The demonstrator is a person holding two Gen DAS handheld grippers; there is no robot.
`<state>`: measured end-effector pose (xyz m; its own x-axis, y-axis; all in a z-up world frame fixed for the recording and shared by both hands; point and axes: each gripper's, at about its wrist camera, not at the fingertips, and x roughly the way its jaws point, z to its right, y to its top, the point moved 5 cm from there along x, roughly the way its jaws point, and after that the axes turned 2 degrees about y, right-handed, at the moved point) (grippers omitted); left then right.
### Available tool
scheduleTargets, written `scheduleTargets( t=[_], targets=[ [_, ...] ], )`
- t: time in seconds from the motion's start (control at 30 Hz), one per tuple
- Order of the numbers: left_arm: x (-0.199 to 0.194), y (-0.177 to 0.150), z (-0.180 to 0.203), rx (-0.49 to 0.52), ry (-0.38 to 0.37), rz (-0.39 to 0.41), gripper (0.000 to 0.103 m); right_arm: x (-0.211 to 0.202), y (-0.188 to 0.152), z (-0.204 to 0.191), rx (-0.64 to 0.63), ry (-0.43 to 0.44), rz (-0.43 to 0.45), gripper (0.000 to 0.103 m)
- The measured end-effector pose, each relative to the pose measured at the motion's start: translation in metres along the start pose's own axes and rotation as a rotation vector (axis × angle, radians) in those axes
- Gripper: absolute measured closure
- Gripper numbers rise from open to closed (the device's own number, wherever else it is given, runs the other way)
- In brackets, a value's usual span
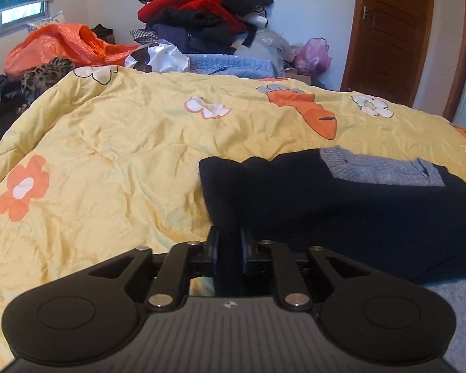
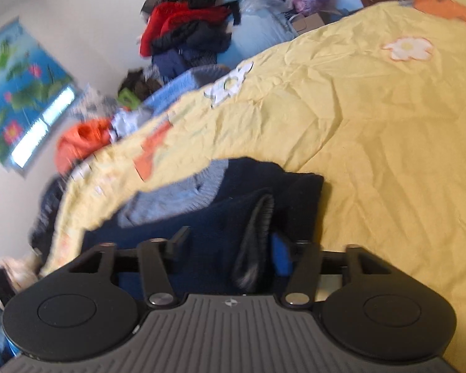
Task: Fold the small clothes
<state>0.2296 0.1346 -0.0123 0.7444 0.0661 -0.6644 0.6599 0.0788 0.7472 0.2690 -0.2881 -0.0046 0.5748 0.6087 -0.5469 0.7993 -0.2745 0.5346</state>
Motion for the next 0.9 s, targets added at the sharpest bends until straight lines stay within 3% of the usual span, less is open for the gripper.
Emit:
scheduleTargets(
  t=[0.13,0.2,0.23,0.27,0.3,0.33,0.43,0.6,0.7,0.73,0.77,0.8,0.83,0.87,0.9],
  targets=[
    [-0.013,-0.007,0.0,-0.012,-0.06,0.02,0.069,-0.008,-0.012,-0.008,-0.057,-0.023,-0.04,0.045],
    [-0.005,-0.014,0.001,0.002,-0.034,-0.007,0.064,0.0,-0.021,-0.01,-0.089,-0.068,-0.084,0.046],
    [-0.001,-0.017,0.001,0.004,-0.025,-0.011,0.063,0.002,-0.025,-0.012,-0.117,-0.09,-0.086,0.052],
    [-0.002,-0.018,0.001,0.002,-0.021,0.003,0.065,0.003,-0.027,-0.014,-0.147,-0.12,-0.08,0.057],
    [-0.003,-0.017,0.001,-0.001,-0.014,0.005,0.073,0.002,-0.027,-0.015,-0.163,-0.147,-0.086,0.073],
    [-0.003,-0.015,0.0,-0.01,-0.005,0.001,0.098,0.001,-0.026,-0.016,-0.167,-0.152,-0.098,0.092],
    [0.002,-0.013,-0.003,-0.016,0.012,-0.026,0.098,-0.007,-0.021,-0.013,-0.19,-0.168,-0.09,0.092],
    [-0.008,-0.018,0.014,0.107,0.095,0.03,0.095,-0.012,-0.03,-0.002,-0.153,-0.156,-0.053,0.092],
    [-0.041,-0.022,0.025,0.165,0.138,0.1,0.091,-0.043,-0.042,-0.02,-0.159,-0.158,0.061,0.077],
    [-0.056,-0.024,0.032,0.172,0.114,0.14,0.089,-0.05,-0.051,-0.03,-0.183,-0.139,0.092,0.069],
    [-0.068,-0.026,0.04,0.164,0.075,0.169,0.076,-0.051,-0.062,-0.041,-0.209,-0.125,0.095,0.06],
    [-0.075,-0.03,0.048,0.144,0.038,0.175,0.046,-0.047,-0.074,-0.051,-0.239,-0.132,0.086,0.041],
    [-0.077,-0.033,0.057,0.128,0.013,0.165,0.028,-0.041,-0.085,-0.06,-0.274,-0.156,0.088,0.027],
    [-0.078,-0.037,0.067,0.118,-0.003,0.155,0.011,-0.031,-0.095,-0.069,-0.318,-0.184,0.084,0.025],
    [-0.078,-0.043,0.075,0.118,-0.022,0.155,0.012,-0.02,-0.105,-0.074,-0.353,-0.207,0.065,0.026]
  ],
)
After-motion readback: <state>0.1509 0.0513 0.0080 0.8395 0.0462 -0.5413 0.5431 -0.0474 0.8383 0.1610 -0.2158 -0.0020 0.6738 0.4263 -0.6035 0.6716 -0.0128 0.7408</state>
